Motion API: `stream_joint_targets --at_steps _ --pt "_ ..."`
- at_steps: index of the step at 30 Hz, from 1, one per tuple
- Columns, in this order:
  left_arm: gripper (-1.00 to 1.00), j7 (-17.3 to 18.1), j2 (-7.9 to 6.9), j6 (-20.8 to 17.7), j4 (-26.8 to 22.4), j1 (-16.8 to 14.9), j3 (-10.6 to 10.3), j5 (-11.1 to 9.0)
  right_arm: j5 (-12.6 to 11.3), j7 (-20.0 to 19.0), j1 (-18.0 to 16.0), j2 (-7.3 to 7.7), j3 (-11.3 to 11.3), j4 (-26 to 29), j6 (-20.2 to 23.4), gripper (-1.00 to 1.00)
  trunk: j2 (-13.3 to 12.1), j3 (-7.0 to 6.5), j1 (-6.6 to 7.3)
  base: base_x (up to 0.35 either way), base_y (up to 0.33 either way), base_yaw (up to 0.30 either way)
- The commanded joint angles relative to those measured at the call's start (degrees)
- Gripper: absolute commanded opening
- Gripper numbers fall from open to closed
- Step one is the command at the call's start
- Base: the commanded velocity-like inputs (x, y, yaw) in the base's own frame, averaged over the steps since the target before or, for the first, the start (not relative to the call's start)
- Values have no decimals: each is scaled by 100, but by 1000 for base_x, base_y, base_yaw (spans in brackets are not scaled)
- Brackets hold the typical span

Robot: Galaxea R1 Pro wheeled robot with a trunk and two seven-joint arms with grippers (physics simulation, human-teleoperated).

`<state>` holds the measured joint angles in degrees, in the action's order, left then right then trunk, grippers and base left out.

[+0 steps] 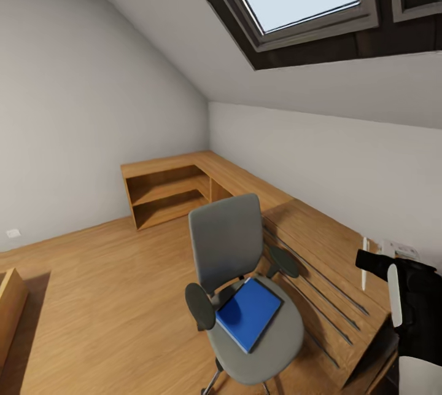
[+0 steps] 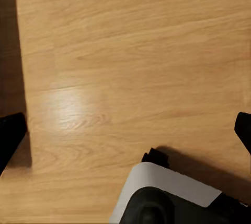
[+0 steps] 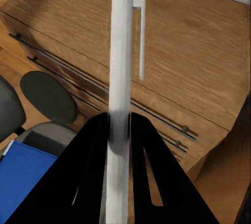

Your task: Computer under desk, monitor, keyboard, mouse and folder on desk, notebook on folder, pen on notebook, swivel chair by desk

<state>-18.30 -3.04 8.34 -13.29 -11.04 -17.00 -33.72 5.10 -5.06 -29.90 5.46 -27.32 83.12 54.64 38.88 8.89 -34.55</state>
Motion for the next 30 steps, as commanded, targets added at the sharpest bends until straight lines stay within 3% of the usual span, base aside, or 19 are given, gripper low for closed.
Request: stream_joint_targets --at_steps 1,2,4,12,20,30 --pt "100 -27 0 394 238 -3 -48 -52 41 -66 -7 -1 -11 3 29 -100 8 9 -2 0 0 -296" --pt "100 -26 4 840 482 -3 -44 -55 38 -66 -7 -1 -15 6 38 -100 8 9 -2 0 0 -295" --pt "100 -25 9 1089 612 -3 -42 -56 37 -66 -7 0 -17 7 55 -100 8 9 -2 0 0 -295" --pt "100 -23 9 1380 734 -3 -43 -38 42 -66 -7 15 -58 4 79 -100 8 9 -2 0 0 -295" --pt "100 -17 14 1794 747 -3 -57 -12 44 -66 -7 30 -390 2 92 -100 8 9 -2 0 0 -295" --pt "100 -16 27 1985 749 -3 -26 -38 64 -66 -7 37 -488 -11 185 -100 8 9 -2 0 0 -296"
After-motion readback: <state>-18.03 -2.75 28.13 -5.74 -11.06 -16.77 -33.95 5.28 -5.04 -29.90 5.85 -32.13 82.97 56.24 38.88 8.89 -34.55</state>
